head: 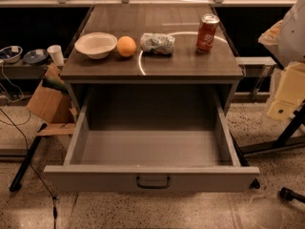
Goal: Close top drawer
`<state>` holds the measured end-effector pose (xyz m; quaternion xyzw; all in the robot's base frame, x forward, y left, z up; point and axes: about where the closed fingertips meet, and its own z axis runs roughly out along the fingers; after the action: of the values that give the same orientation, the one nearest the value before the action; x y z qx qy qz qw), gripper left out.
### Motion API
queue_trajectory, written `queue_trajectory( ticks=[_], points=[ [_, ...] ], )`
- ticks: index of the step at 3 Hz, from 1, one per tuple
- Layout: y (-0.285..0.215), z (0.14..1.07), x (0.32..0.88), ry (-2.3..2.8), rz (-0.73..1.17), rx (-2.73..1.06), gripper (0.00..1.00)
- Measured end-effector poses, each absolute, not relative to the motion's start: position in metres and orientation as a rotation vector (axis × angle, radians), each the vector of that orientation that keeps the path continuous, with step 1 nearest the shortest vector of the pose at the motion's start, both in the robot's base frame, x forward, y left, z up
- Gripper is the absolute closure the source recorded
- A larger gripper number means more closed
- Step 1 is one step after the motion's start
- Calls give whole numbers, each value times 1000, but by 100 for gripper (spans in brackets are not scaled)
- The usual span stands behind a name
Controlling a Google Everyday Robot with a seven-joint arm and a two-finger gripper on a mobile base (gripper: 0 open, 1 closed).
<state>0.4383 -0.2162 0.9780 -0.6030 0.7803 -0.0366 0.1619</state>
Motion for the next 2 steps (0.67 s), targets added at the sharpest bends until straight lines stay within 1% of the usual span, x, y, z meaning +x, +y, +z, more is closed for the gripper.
queue_trajectory(
  ticks=[2],
  points=[
    [-212, 976, 432, 2217, -115, -1693, 0]
  ],
)
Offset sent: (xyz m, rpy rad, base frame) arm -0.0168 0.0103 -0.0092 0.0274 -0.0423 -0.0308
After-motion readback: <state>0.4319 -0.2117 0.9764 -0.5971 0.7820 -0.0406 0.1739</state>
